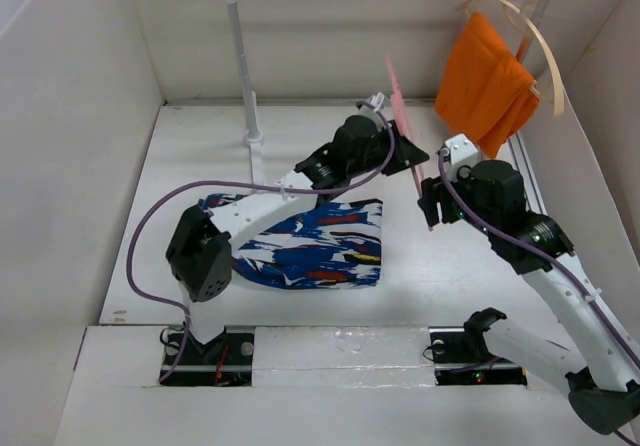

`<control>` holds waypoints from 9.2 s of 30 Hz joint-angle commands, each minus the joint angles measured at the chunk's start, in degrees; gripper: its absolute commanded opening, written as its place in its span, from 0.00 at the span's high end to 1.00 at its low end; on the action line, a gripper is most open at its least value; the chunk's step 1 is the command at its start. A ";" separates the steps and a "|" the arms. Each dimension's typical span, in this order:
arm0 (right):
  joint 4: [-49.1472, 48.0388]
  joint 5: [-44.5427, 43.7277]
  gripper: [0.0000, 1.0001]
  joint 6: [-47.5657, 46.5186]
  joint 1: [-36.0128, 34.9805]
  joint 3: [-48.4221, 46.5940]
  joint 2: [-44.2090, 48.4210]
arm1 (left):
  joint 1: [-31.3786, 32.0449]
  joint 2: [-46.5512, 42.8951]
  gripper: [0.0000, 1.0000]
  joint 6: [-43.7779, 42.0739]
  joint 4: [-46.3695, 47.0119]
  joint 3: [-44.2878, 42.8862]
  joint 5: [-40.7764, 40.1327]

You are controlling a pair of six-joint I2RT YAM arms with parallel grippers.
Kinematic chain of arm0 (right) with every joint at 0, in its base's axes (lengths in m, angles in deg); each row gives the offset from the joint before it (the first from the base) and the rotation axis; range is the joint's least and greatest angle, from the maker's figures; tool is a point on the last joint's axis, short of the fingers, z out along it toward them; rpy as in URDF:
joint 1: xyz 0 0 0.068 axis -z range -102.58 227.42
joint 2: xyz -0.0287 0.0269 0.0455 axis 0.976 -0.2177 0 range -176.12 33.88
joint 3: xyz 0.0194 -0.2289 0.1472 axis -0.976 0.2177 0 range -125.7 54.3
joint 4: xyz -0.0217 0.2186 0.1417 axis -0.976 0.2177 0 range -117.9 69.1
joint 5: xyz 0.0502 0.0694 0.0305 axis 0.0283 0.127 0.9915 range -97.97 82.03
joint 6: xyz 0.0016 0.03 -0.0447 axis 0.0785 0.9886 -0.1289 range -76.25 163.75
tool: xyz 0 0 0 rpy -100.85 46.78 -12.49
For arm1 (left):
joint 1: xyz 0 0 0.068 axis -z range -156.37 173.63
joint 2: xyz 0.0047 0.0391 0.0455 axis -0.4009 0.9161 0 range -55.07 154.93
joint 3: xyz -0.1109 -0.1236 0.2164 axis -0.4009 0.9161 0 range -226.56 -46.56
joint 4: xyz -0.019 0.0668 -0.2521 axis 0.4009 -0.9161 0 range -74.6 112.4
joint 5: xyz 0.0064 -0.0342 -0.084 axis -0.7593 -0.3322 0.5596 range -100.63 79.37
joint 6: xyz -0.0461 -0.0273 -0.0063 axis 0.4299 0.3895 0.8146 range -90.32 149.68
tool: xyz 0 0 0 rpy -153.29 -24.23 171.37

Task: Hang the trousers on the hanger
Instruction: Place the trousers on the hanger, then place the hanger at the clothesline, then reset both arms

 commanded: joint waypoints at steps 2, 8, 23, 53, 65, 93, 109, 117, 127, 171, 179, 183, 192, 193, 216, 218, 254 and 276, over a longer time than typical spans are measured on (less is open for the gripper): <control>12.06 5.44 0.26 -0.18 1.81 -7.23 4.53 | 0.45 -11.03 1.00 0.27 9.38 17.01 3.82; 17.35 18.62 0.20 -1.15 4.19 -10.14 5.94 | 3.61 -18.61 1.00 3.09 20.99 35.40 2.25; -21.92 27.07 0.89 14.48 2.70 20.44 0.59 | 5.29 -13.17 1.00 5.38 32.07 51.60 -0.22; -37.75 16.61 0.48 19.93 -1.17 20.71 -34.12 | 8.36 -6.57 1.00 7.48 30.84 53.81 -7.07; -53.59 30.68 1.00 26.19 3.13 26.96 -34.25 | 8.36 -8.50 1.00 4.85 24.87 53.46 -13.05; -15.16 31.81 1.00 -2.03 39.50 12.98 -22.10 | 5.55 -22.39 1.00 -8.06 -0.43 52.76 -29.03; -17.36 31.65 1.00 0.08 35.40 15.44 -23.42 | 5.90 -23.11 1.00 -7.72 4.82 46.88 -26.59; -12.63 31.29 0.51 -0.54 35.39 13.16 -19.39 | 6.96 -24.40 1.00 -7.19 -2.63 39.67 -33.34; -8.05 38.31 0.31 9.64 23.72 4.55 1.71 | 6.96 -33.38 1.00 -11.67 -7.39 25.70 -35.73; -37.58 14.15 1.00 35.23 -22.70 7.44 -9.89 | 6.96 -33.55 1.00 -15.10 -6.69 18.91 -32.39; -34.42 15.29 1.00 35.41 -20.43 3.40 -4.70 | 2.83 -34.96 0.73 -15.98 -7.83 16.03 -25.72; -34.76 18.98 1.00 34.71 -16.12 2.52 -4.96 | 1.42 -35.49 0.45 -17.03 -8.09 12.33 -23.78; -39.58 29.35 1.00 33.04 -2.94 -3.36 -6.45 | 0.89 -38.20 0.38 -20.02 -10.64 6.52 -23.25; -39.95 31.79 1.00 33.12 -1.27 -4.42 -6.72 | 0.89 -38.91 0.38 -20.03 -10.64 7.65 -23.59; -59.81 45.26 1.00 44.54 24.57 -19.27 -21.75 | 0.37 -50.78 0.37 -13.96 -16.53 27.79 -27.64; -61.04 45.27 1.00 46.30 27.29 -20.51 -21.75 | 0.37 -50.78 0.37 -13.61 -16.18 28.84 -26.77; -66.59 34.81 1.00 52.64 43.04 -15.50 -32.21 | -0.95 -49.91 0.32 -10.45 -25.32 33.59 -24.57; -48.92 53.27 0.00 34.10 36.74 -20.80 -12.63 | -1.48 -50.60 0.12 -15.54 -33.23 20.85 -34.05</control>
